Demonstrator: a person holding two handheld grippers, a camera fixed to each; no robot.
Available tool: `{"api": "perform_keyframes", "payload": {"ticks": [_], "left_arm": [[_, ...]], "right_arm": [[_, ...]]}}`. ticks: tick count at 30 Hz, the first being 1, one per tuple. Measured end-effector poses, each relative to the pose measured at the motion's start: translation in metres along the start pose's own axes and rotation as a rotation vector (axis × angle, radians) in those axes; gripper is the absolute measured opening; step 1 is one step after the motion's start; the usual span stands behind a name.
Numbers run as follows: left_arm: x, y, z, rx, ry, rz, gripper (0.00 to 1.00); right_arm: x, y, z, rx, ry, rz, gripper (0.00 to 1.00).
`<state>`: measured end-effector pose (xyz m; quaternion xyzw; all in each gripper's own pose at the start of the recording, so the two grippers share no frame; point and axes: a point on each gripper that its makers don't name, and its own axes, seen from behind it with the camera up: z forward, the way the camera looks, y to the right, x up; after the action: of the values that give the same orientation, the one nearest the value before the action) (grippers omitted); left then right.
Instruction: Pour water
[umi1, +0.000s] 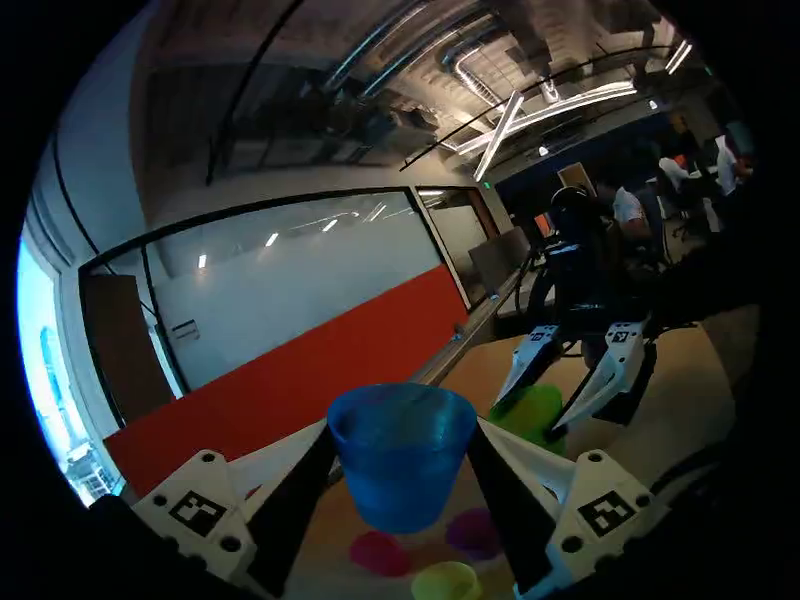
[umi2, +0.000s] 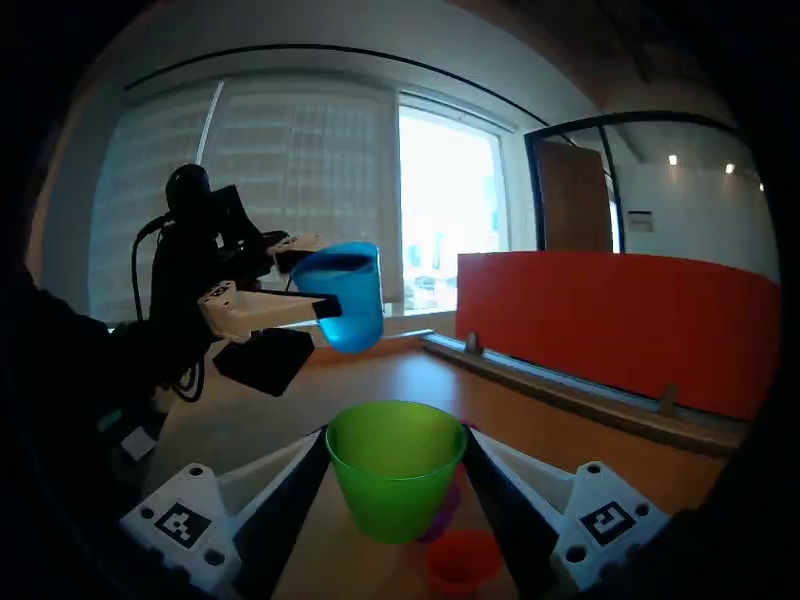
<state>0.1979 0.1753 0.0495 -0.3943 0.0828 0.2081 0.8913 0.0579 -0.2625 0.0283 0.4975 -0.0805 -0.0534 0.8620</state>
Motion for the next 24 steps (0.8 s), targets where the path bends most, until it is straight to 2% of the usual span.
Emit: {"api": "perform_keyframes", "payload": {"ticks": [15, 24], "left_arm": [[0.018, 0.001, 0.007, 0.015, -0.008, 0.204, 0.86], [0.023, -0.001, 0.008, 0.033, -0.020, 0.291, 0.86]], "right_arm": [[-0.008, -0.020, 0.011, 0.054, -0.006, 0.004, 0.93], [-0.011, -0.026, 0.016, 0.074, -0.015, -0.003, 0.94]]}}
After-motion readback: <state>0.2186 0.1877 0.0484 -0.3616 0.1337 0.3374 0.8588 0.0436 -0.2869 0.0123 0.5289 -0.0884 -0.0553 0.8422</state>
